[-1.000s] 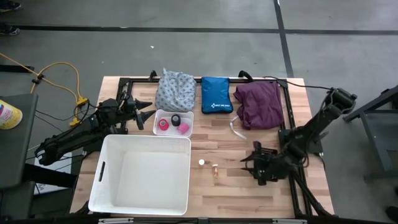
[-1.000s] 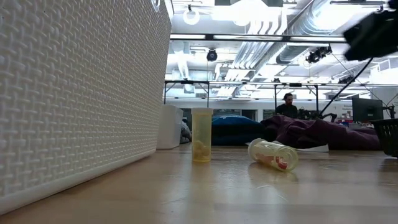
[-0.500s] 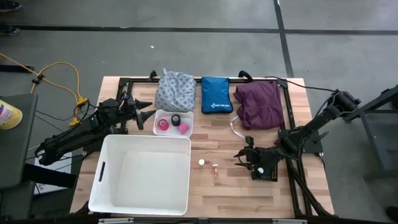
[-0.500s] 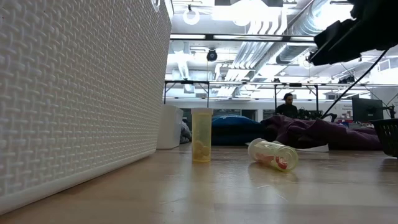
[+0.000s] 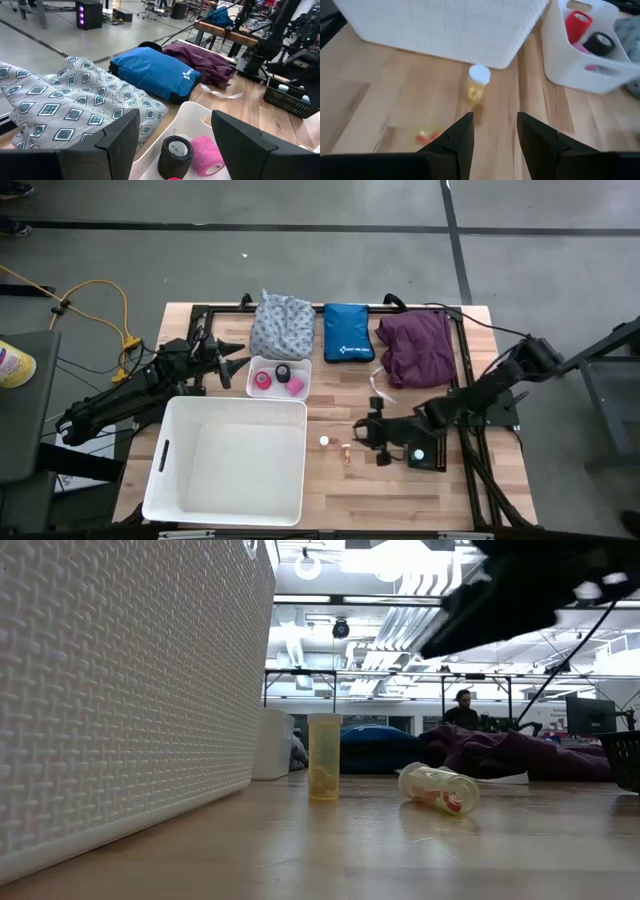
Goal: Pick & place medical supplies in basket/bin
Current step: Put the left yellow pill bottle into the black bin
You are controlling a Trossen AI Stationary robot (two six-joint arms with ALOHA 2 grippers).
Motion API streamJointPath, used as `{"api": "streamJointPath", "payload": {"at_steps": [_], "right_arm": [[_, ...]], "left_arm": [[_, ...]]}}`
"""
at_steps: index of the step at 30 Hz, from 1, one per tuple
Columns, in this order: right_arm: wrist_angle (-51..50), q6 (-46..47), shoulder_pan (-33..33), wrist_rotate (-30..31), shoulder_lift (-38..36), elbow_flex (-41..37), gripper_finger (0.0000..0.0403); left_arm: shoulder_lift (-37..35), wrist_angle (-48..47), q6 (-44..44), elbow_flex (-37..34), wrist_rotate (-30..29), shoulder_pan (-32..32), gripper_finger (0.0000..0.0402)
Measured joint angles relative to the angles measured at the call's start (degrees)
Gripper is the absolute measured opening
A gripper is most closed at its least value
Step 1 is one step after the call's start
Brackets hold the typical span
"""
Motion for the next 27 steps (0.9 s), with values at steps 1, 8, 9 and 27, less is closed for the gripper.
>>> {"api": "streamJointPath", "payload": {"at_steps": [1,8,9,27], "right_arm": [[-1.4,-0.9,-0.9,-1.2,1.2,1.5,0.0137],[-5.7,-5.2,-6.3,-7.4,9.0,10.1,0.0137],[-5.8,-5.7,-6.9,-8.1,10.2,11.1,0.0137],[-11.7,-6.3,-9.6,-17.0,17.4,18.6,0.0137]], "left_arm": [[0.0,0.0,0.0,0.0,0.0,0.0,0.024],[0.0,0.0,0.0,0.0,0.0,0.0,0.024],[0.0,0.0,0.0,0.0,0.0,0.0,0.024],[0.0,0.0,0.0,0.0,0.0,0.0,0.024]]}}
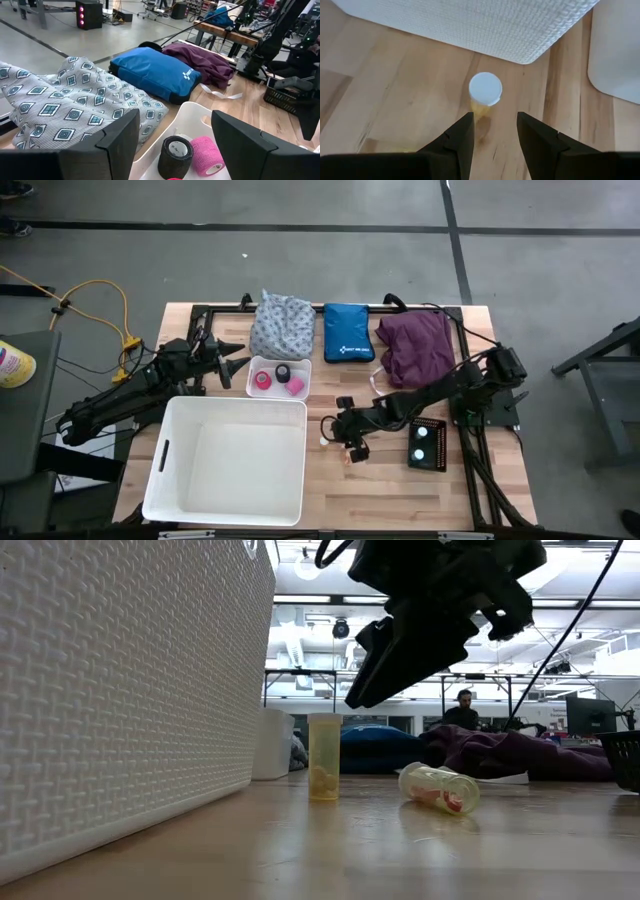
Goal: Pick & place medical supplies in basket/bin
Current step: Put the left yellow pill bottle into the black bin
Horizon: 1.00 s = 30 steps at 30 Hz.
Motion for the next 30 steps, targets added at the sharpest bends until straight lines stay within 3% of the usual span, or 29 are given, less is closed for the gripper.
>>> {"api": "streamJointPath", "payload": {"at_steps": [5,15,30], "right_arm": [[0.0,-0.2,0.0,-0.9,0.0,0.0,0.0141],[1.1,-0.1,0.0,-1.1,0.0,0.0,0.0186],[5.9,1.8,0.0,0.2,4.0,-0.1,0.0188]], "left_arm": [[0.0,0.0,0.0,0.0,0.0,0.0,0.024],[0.0,0.0,0.0,0.0,0.0,0.0,0.024],[0.0,0.0,0.0,0.0,0.0,0.0,0.024]]}}
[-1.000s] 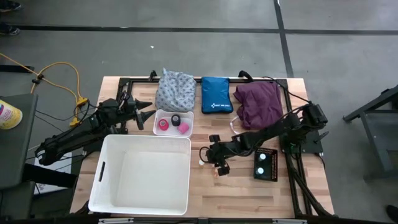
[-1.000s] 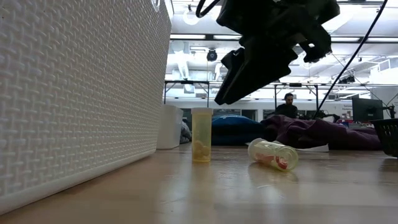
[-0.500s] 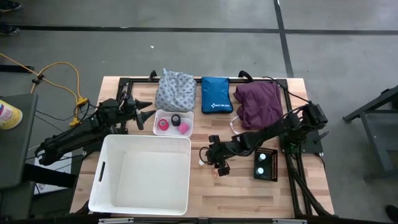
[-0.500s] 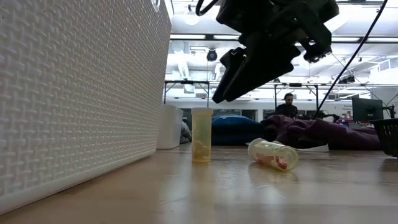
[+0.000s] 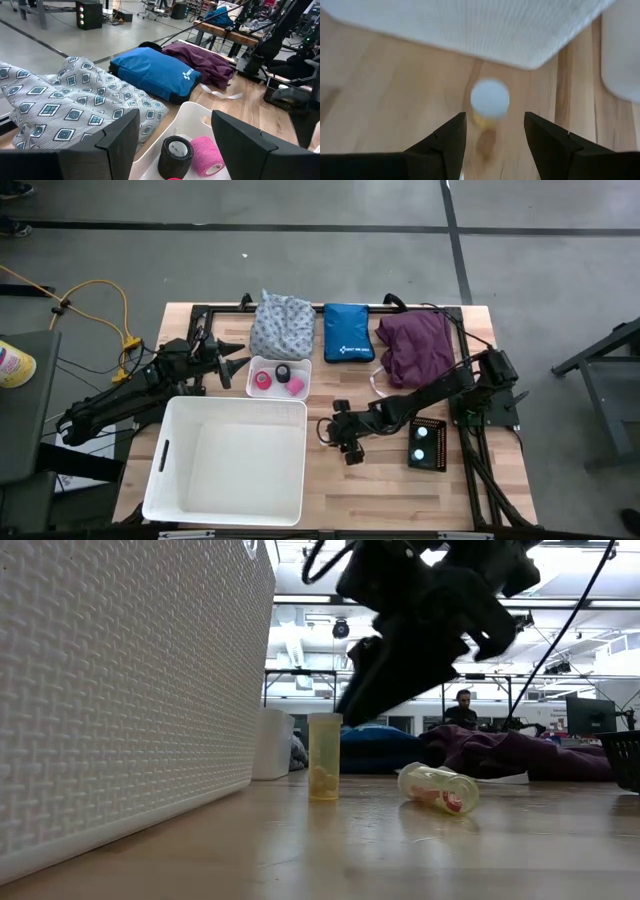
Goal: Pick & place medical supplies in basket/bin
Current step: Put the left yellow pill bottle into the black bin
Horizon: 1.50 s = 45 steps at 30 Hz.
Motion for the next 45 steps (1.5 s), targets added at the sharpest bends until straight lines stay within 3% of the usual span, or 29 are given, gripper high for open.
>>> {"api": "streamJointPath", "payload": {"at_steps": [45], "right_arm": [[6.6,2.8,0.0,-1.4,4.1,-0.1,0.0188]], "left_arm": [[0.0,0.0,0.0,0.0,0.0,0.0,0.024]]}}
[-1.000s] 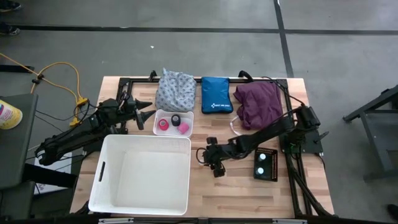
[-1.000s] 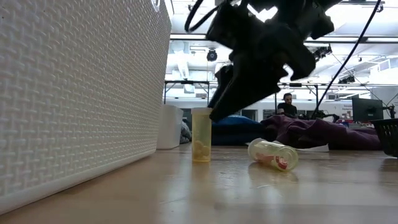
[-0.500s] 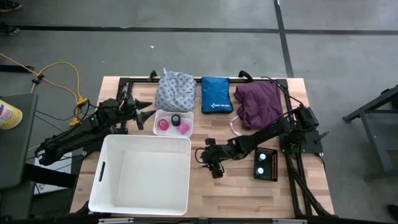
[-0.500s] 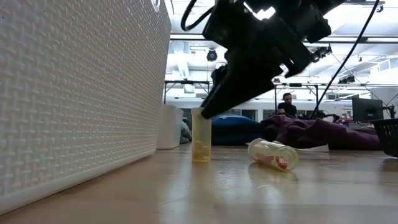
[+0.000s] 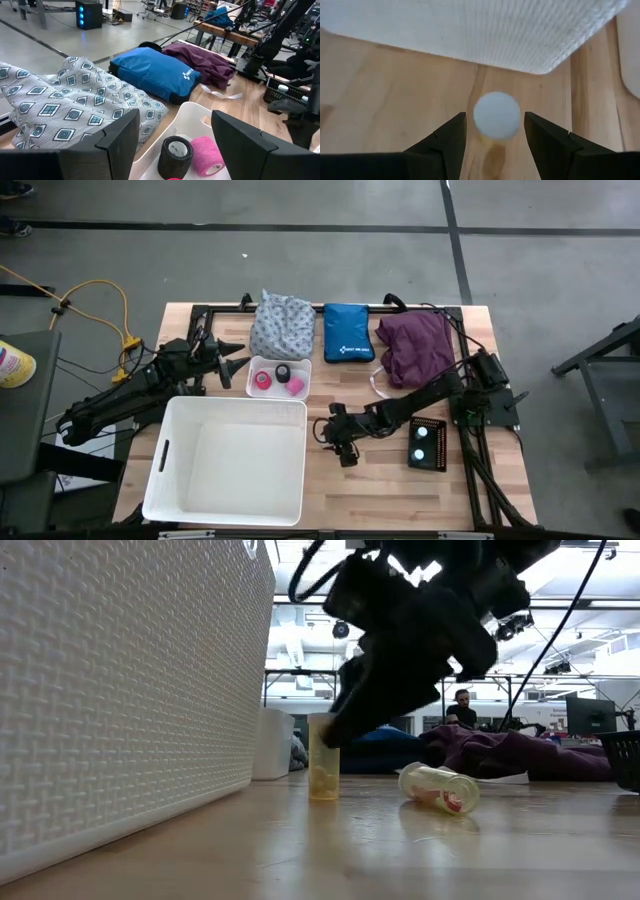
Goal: Pick & place medical supplies in basket/bin
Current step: Put the left yellow pill bottle into the black bin
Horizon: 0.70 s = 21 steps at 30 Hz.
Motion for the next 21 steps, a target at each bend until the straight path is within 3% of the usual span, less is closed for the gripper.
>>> {"api": "streamJointPath", "payload": {"at_steps": [21], "right_arm": [[2.2,0.0,-0.5,-0.9,0.9,0.1,0.0188]], "left_arm": [[0.0,0.0,0.0,0.0,0.0,0.0,0.024]]}}
